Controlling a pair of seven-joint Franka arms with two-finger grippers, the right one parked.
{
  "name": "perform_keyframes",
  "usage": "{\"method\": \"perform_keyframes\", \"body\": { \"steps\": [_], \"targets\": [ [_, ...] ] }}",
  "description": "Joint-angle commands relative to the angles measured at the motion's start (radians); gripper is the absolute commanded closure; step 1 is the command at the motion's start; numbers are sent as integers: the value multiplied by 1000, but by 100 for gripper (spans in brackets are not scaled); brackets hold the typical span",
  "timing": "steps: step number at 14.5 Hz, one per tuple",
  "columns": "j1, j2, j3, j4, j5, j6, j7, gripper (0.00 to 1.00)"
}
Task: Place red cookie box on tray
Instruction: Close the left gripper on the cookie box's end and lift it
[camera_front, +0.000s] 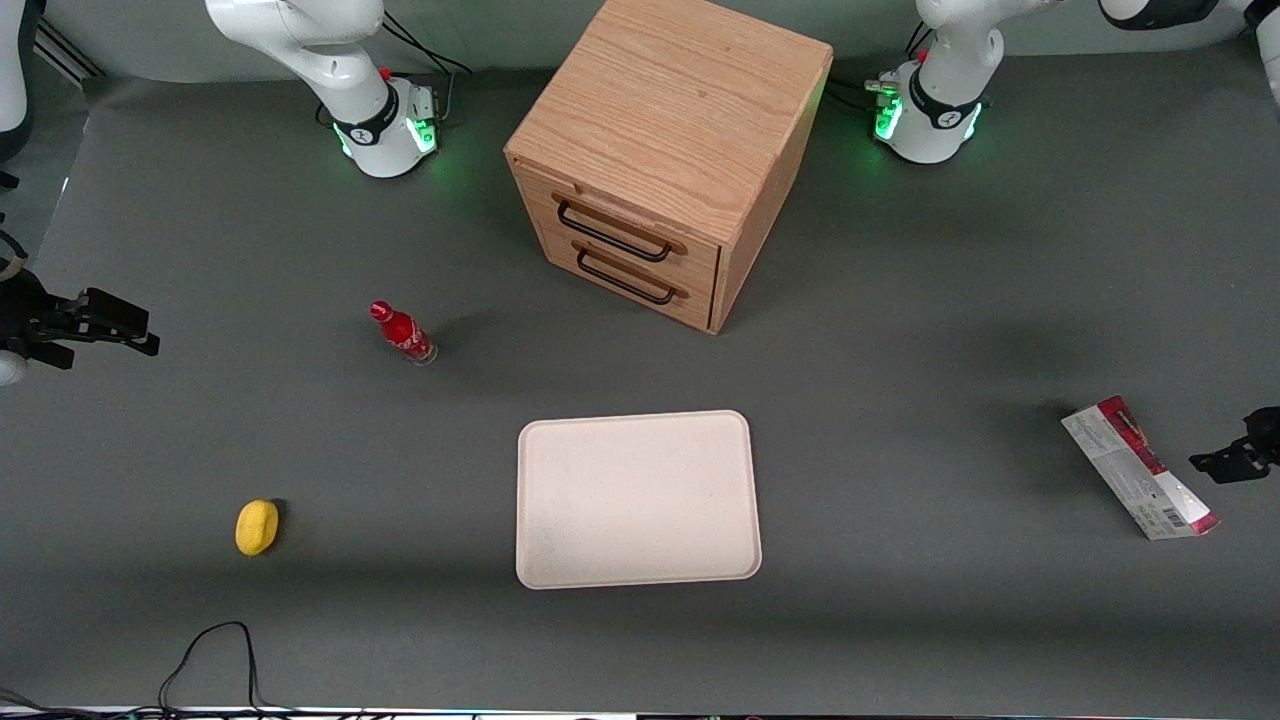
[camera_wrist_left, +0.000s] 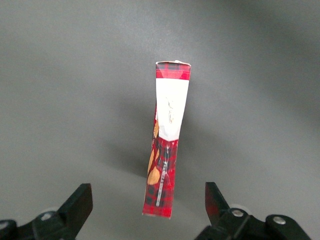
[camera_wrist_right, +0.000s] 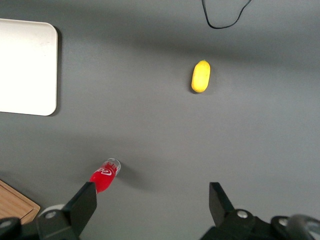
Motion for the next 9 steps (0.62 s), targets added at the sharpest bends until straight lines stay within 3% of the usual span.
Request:
{"method": "perform_keyframes", "body": {
  "steps": [1, 9],
  "targets": [
    [-2, 61, 12, 30, -14, 34, -24, 0],
    [-5, 156, 12, -4, -11, 152, -32, 0]
  ]
}}
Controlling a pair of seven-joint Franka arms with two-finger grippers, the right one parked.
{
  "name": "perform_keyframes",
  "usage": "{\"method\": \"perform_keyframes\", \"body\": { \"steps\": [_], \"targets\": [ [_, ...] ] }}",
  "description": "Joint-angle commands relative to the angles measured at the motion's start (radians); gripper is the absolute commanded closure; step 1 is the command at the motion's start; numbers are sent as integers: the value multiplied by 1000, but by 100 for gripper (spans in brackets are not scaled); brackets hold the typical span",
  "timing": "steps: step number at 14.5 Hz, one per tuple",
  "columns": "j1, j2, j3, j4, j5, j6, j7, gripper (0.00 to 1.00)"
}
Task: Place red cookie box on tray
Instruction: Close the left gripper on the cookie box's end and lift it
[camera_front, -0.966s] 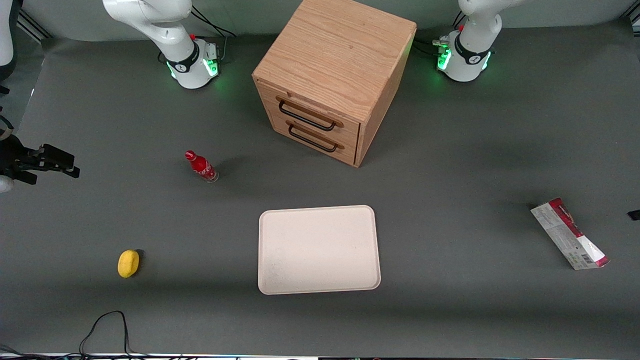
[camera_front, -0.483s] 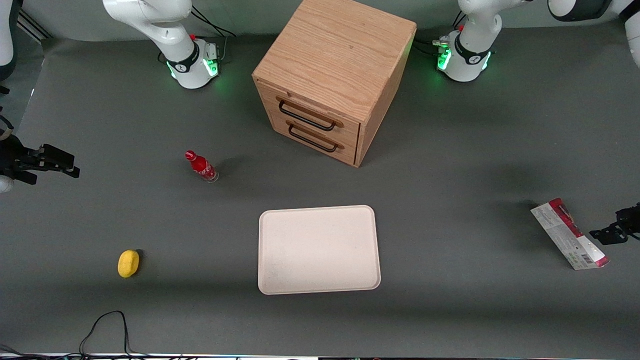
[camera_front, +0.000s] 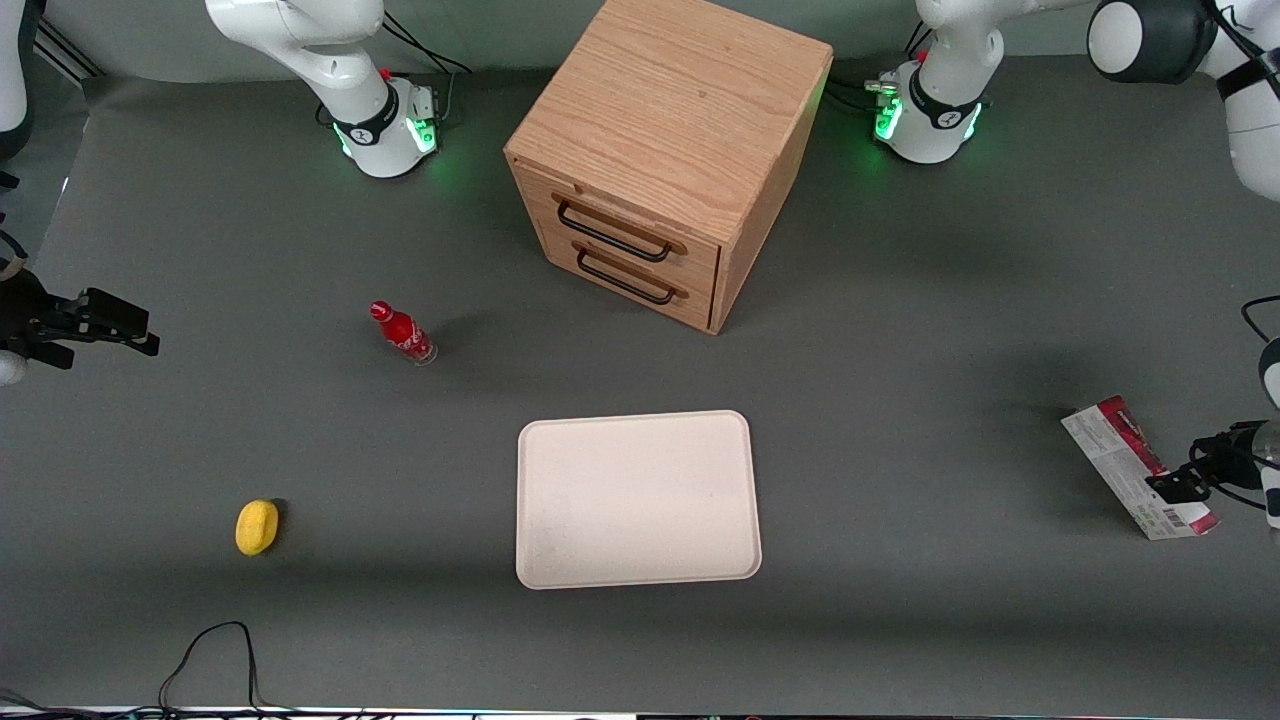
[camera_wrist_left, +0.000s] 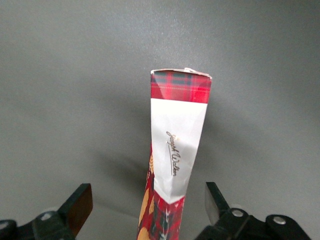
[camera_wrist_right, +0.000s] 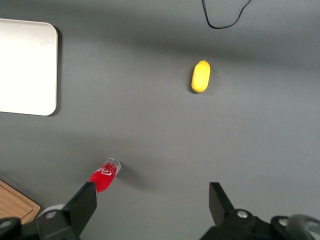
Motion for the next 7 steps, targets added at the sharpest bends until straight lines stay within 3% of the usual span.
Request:
{"method": "perform_keyframes", "body": {
  "steps": [1, 6, 7],
  "targets": [
    [-8, 13, 8, -3, -7, 25, -17, 0],
    [-8, 15, 8, -4, -9, 25, -17, 2],
    [-8, 13, 8, -6, -9, 25, -16, 10]
  ]
}}
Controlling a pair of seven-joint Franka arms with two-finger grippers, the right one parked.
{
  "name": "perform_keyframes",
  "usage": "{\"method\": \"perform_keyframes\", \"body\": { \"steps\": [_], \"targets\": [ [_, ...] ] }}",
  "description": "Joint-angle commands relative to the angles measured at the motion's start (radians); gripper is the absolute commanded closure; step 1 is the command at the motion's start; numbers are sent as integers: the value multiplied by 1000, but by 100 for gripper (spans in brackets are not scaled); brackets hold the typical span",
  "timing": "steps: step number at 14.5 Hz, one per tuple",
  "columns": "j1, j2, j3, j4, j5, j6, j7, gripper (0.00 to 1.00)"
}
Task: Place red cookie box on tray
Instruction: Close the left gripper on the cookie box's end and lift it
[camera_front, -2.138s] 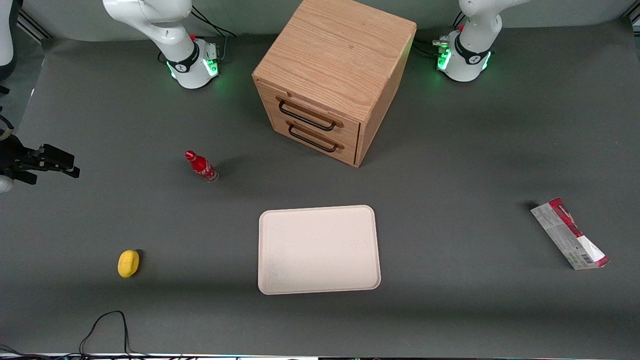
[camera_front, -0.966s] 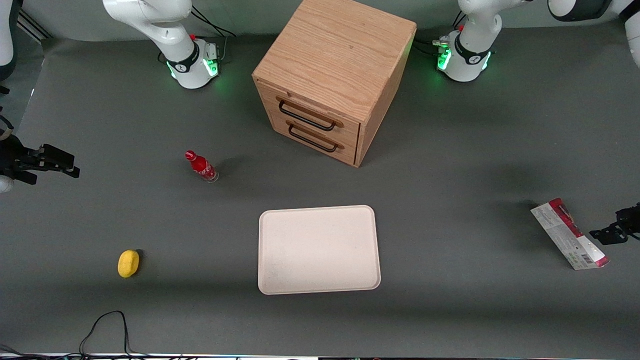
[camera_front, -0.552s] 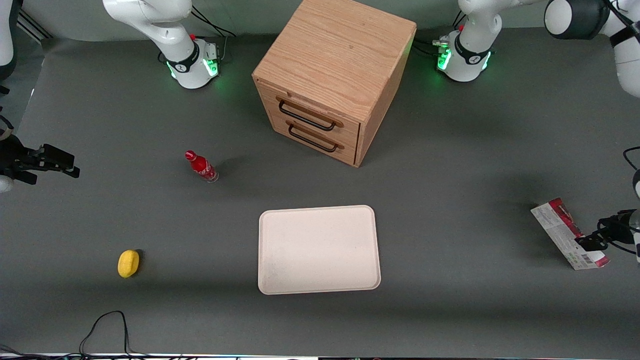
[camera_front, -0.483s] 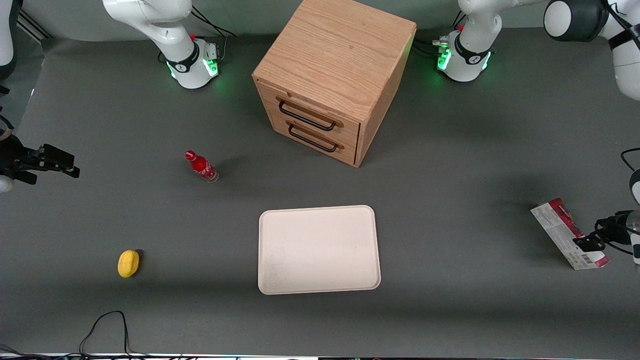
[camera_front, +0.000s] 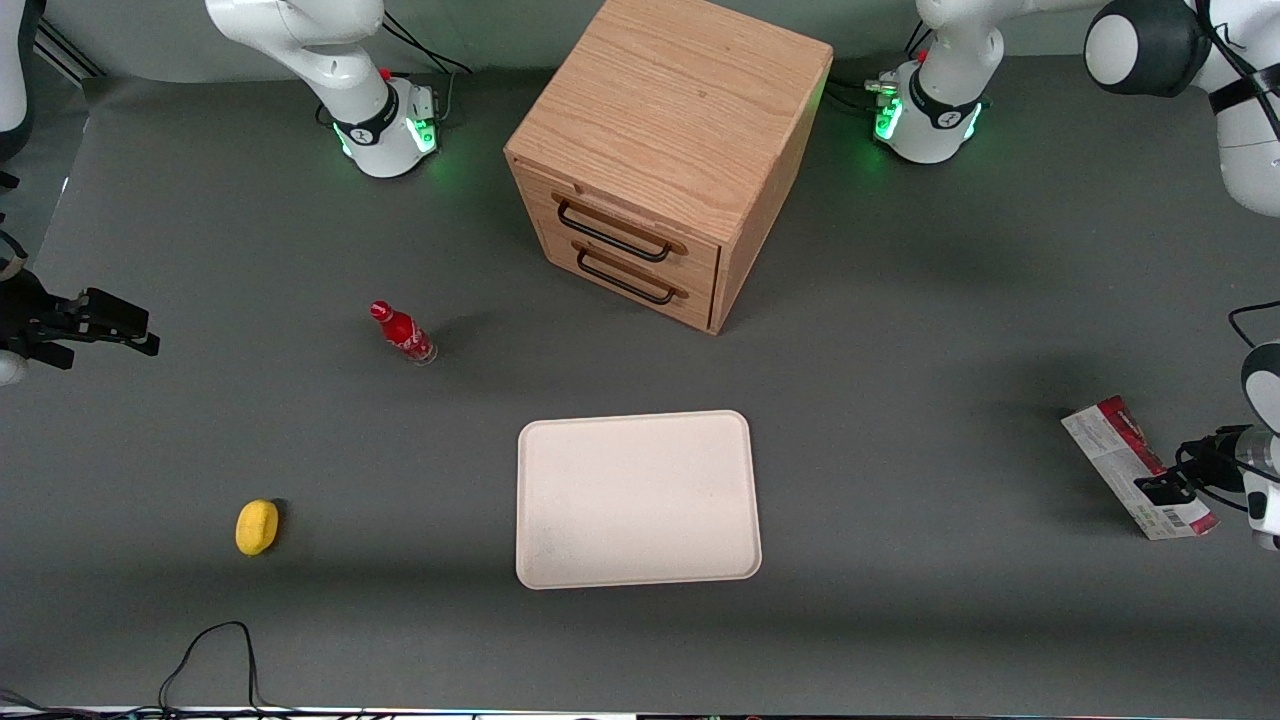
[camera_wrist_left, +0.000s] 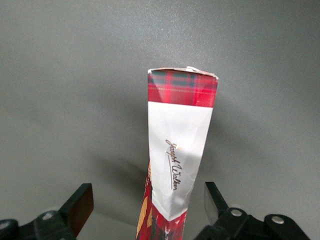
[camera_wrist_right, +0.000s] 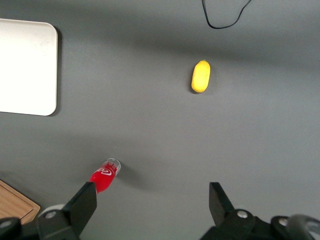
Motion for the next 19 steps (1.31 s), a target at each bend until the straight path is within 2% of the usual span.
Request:
{"method": "perform_keyframes", "body": {
  "steps": [1, 2, 3, 4, 13, 17, 19],
  "targets": [
    [-9, -4, 8, -6, -8, 9, -14, 34],
    [-9, -4, 8, -6, -8, 9, -14, 66],
    [-9, -6, 8, -6, -8, 9, -14, 94],
    [-8, -4, 8, -6, -10, 11, -14, 100],
    [0, -22, 8, 2, -1, -9, 1, 100],
    [-15, -70, 6, 88, 21, -214, 84, 100],
    [-69, -128, 6, 117, 8, -328, 77, 100]
  ]
}}
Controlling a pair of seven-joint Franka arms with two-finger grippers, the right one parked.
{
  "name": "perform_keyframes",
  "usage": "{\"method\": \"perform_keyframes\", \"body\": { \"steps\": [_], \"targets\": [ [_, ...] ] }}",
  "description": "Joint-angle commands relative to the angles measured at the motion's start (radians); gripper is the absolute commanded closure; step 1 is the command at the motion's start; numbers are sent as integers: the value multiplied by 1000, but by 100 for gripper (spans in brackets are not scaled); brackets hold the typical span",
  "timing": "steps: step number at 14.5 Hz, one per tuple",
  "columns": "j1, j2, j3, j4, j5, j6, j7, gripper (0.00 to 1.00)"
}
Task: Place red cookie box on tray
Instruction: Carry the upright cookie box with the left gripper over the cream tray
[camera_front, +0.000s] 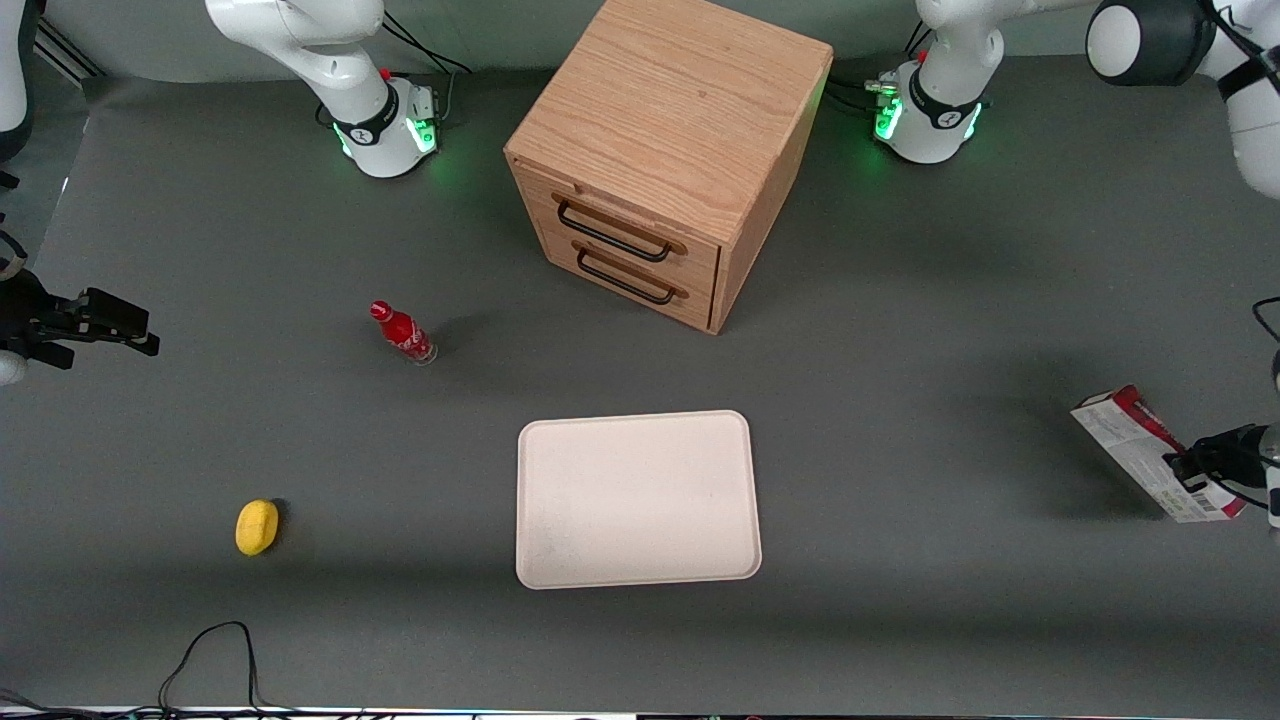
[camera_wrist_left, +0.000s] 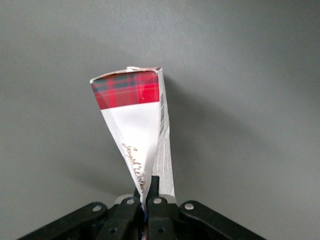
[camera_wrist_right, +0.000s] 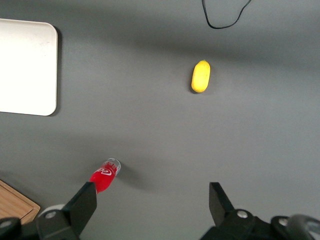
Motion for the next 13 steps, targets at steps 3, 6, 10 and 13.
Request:
{"method": "perform_keyframes", "body": {
  "steps": [3, 6, 10, 13],
  "targets": [
    [-104, -191, 2, 13, -1, -220, -67, 100],
    [-185, -291, -32, 13, -8, -312, -193, 100],
    [-299, -342, -36, 18, -71, -306, -225, 100],
    [-411, -320, -35, 24, -73, -275, -262, 100]
  ]
}}
